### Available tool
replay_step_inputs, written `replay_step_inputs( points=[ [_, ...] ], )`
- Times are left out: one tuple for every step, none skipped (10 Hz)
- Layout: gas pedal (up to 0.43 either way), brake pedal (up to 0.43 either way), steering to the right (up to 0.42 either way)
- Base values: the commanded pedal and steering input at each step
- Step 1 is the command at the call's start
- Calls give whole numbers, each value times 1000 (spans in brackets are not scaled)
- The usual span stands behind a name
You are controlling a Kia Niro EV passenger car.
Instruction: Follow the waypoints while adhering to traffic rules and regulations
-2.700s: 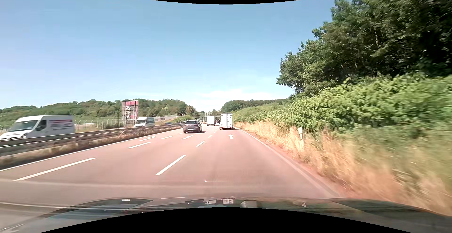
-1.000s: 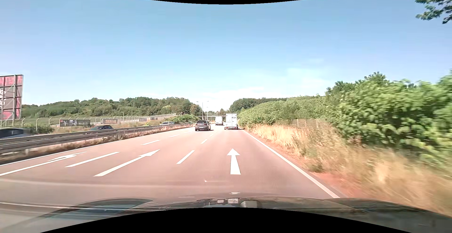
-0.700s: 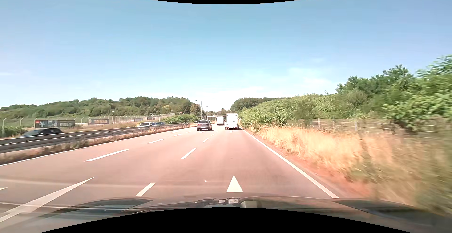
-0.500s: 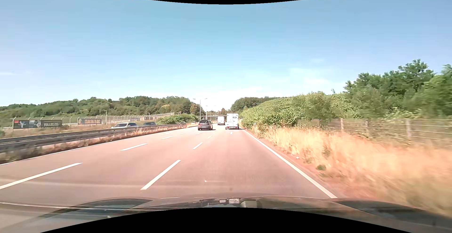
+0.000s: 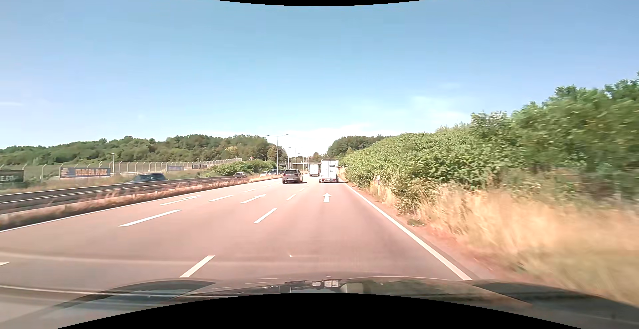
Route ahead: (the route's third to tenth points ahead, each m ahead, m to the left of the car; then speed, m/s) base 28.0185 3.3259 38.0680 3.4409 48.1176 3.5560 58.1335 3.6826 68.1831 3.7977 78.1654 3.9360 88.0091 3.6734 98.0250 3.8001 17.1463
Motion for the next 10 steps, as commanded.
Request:
replay_step_inputs(
  points=[
    [138, 0, -2],
    [138, 0, -2],
    [138, 0, -2],
    [138, 0, -1],
    [138, 0, -1],
    [138, 0, -1],
    [138, 0, -1],
    [138, 0, -1],
    [138, 0, -1],
    [138, 0, -1]
  ],
)
